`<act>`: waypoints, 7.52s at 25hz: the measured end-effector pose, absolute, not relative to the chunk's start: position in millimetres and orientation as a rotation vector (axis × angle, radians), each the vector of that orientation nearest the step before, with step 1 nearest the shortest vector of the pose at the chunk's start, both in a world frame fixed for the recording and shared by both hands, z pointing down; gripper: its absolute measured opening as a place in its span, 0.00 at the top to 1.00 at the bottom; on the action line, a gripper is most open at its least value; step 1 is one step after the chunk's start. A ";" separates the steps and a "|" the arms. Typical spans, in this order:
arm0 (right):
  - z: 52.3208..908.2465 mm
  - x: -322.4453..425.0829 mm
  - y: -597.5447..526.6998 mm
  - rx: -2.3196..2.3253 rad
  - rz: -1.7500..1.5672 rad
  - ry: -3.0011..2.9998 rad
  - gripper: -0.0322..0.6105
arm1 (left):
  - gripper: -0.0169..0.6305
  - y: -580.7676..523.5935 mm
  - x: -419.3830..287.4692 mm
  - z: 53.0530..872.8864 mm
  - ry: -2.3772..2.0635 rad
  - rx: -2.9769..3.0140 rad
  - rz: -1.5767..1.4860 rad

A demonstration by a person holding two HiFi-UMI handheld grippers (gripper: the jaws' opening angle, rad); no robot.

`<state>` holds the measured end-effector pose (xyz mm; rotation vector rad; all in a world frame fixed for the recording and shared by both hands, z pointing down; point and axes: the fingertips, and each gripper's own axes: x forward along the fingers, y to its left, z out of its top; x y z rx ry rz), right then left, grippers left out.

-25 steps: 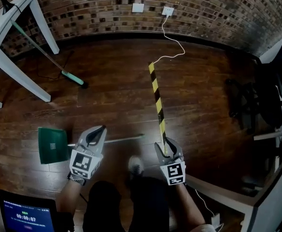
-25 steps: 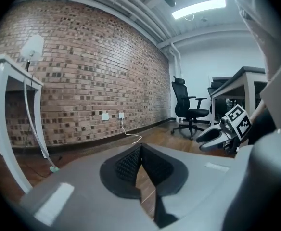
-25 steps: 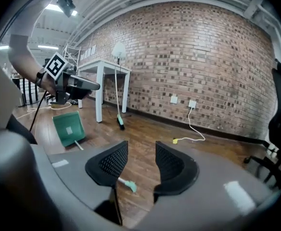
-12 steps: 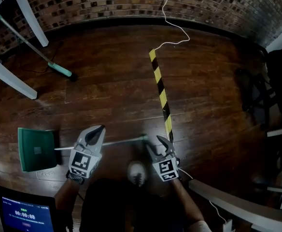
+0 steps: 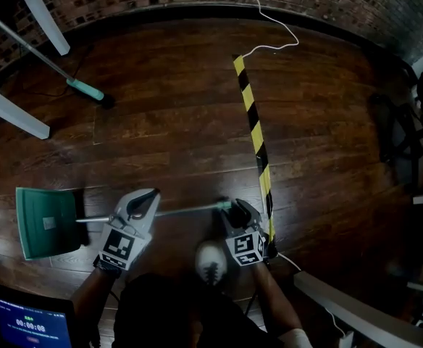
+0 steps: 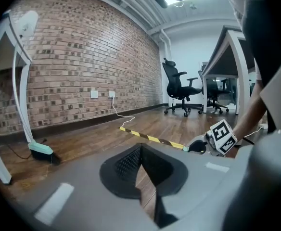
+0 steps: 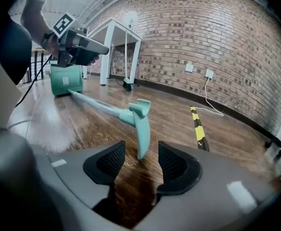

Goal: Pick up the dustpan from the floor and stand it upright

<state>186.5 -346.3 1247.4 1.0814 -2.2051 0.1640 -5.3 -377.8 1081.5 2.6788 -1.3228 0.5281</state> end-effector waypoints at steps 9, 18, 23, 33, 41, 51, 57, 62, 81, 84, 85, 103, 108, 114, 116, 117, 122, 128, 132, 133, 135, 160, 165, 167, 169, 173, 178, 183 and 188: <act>1272.7 179.3 -366.6 1.057 0.136 -2.177 0.63 | 0.97 -370.8 -8.2 1095.4 -1.289 2.674 0.547; 1278.7 180.4 -371.7 1.118 0.139 -2.130 0.79 | 0.97 -358.3 -19.0 1088.3 -1.301 2.677 0.564; 1269.8 180.8 -369.0 1.163 0.142 -2.146 0.79 | 0.97 -356.2 -27.9 1079.7 -1.335 2.656 0.541; 1161.7 197.6 -391.1 1.375 0.037 -2.212 0.81 | 0.97 -354.3 -24.6 1024.7 -1.464 2.673 0.406; 1055.8 216.8 -399.3 1.447 -0.143 -2.206 0.81 | 0.97 -346.3 -24.9 967.4 -1.546 2.780 0.285; 924.1 230.6 -380.8 1.375 -0.140 -2.175 0.80 | 0.97 -345.6 -6.4 820.2 -1.567 2.886 0.409; 845.5 215.6 -382.7 1.315 -0.126 -2.131 0.78 | 0.97 -365.6 6.5 726.1 -1.517 2.882 0.392; 797.5 196.7 -371.6 1.238 -0.095 -2.095 0.76 | 0.97 -370.6 4.4 674.0 -1.523 2.818 0.418; 690.8 138.7 -362.5 1.016 -0.031 -1.953 0.62 | 0.97 -373.9 -79.1 552.4 -1.690 2.354 0.244; 689.6 122.3 -352.2 0.951 0.105 -1.982 0.57 | 0.97 -367.6 -89.4 536.5 -1.708 2.332 0.239; 688.9 118.2 -349.0 0.939 0.148 -1.987 0.56 | 0.97 -365.2 -92.3 532.5 -1.711 2.329 0.244; 691.3 160.6 -322.4 0.967 0.572 -1.869 0.49 | 0.97 -323.9 -105.4 479.7 -1.737 2.355 0.209; 658.7 168.1 -319.3 1.049 0.583 -1.872 0.49 | 0.97 -295.8 -105.6 450.0 -1.732 2.396 0.238; 584.5 174.6 -286.4 1.316 0.581 -1.908 0.52 | 0.97 -249.7 -123.3 405.5 -1.812 2.419 0.135; 554.3 172.3 -274.4 1.408 0.579 -1.931 0.54 | 0.97 -229.7 -130.2 388.6 -1.809 2.433 0.097; 537.3 170.2 -268.4 1.452 0.580 -1.947 0.56 | 0.97 -220.2 -134.3 379.4 -1.808 2.442 0.081; 448.7 138.9 -230.4 1.572 0.502 -2.073 0.64 | 0.97 -172.8 -169.6 330.2 -1.851 2.452 0.033; 345.5 108.3 -194.7 1.655 0.323 -2.262 0.93 | 0.97 -137.9 -197.8 272.0 -1.943 2.463 0.002; 300.6 96.5 -177.6 1.615 0.276 -2.401 0.93 | 0.97 -118.9 -198.9 254.0 -2.007 2.426 0.017; 290.7 95.3 -174.6 1.603 0.259 -2.431 0.93 | 0.97 -117.4 -195.3 250.7 -2.013 2.420 0.020; 273.5 95.4 -168.3 1.600 0.220 -2.466 0.93 | 0.97 -116.5 -184.8 245.9 -2.012 2.422 0.024; 258.7 103.5 -90.6 1.656 0.238 -2.441 0.93 | 0.97 -72.0 -146.9 247.8 -1.797 2.570 0.095; 265.1 111.5 -45.0 1.698 0.283 -2.418 0.93 | 0.97 -35.0 -140.6 249.5 -1.763 2.592 0.071; 268.3 114.0 -35.0 1.710 0.296 -2.412 0.93 | 0.97 -20.9 -135.8 251.7 -1.749 2.598 0.067; 266.7 117.1 -20.3 1.713 0.292 -2.416 0.93 | 0.97 -3.1 -130.7 252.3 -1.736 2.598 0.052; 258.3 129.9 27.6 1.685 0.242 -2.456 0.93 | 0.97 46.9 -124.1 254.7 -1.767 2.569 0.017; 249.7 159.1 96.0 1.642 0.233 -2.526 0.93 | 0.97 122.1 -100.7 246.0 -1.846 2.536 0.007; 248.6 192.2 185.2 1.571 0.180 -2.560 0.93 | 0.97 214.5 -53.0 253.8 -1.835 2.563 0.001; 251.0 221.7 258.8 1.504 0.172 -2.550 0.93 | 0.97 292.5 -12.5 258.3 -1.820 2.564 0.051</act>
